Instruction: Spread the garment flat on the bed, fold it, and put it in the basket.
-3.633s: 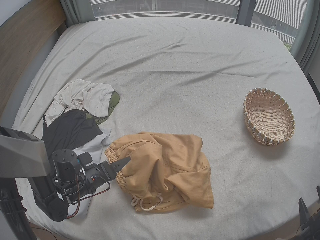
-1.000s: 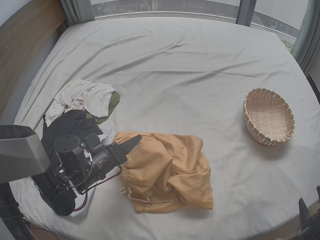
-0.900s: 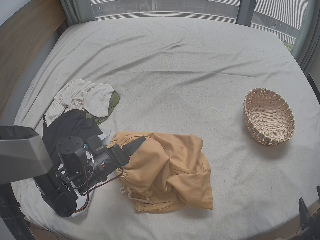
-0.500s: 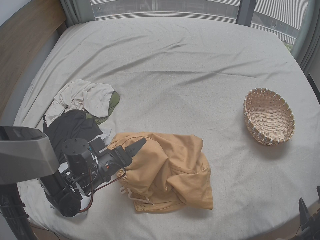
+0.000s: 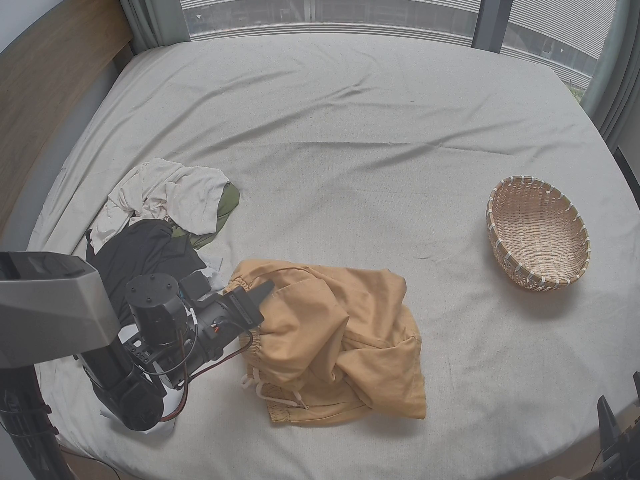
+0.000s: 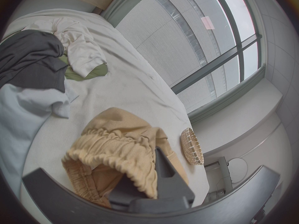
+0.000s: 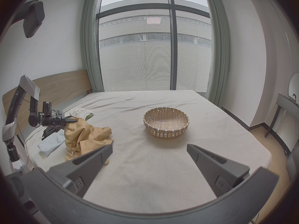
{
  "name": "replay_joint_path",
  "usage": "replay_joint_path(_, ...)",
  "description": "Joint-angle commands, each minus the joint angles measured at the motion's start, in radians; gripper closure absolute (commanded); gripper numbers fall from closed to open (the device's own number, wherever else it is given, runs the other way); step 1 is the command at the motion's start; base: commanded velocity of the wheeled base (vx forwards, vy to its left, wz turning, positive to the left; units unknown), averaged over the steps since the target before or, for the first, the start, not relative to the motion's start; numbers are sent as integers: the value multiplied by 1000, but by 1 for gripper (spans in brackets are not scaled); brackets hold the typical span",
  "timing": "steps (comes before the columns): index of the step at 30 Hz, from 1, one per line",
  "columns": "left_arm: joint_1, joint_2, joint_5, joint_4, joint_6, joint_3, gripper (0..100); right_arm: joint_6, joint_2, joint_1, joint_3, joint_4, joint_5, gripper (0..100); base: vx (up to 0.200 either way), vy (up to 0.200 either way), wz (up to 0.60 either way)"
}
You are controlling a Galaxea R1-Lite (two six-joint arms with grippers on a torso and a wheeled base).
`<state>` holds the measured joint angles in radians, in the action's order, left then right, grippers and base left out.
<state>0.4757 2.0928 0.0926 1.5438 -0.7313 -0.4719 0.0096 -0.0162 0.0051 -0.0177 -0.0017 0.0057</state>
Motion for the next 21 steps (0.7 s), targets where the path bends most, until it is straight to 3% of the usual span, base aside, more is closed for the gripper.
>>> replay_joint_path(1, 1, -123, 16, -1, -22, -25, 100, 0, 13, -1, 18, 0, 0, 0, 0, 0, 0)
replay_joint_path(9, -35, -335, 220, -28, -16, -19, 100, 0, 13, -1, 18, 0, 0, 0, 0, 0, 0)
replay_joint_path(13, -71, -405, 276, -57, -11, -22, 100, -2, 13, -1, 18, 0, 0, 0, 0, 0, 0)
replay_joint_path(15, -111, -471, 363, -108, 9, -20, 100, -5, 13, 1, 18, 2, 0, 0, 0, 0, 0)
replay_joint_path(21, -114, -517, 400, -240, 78, -20, 100, -13, 15, -2, 15, 9, 5, 0, 0, 0, 0)
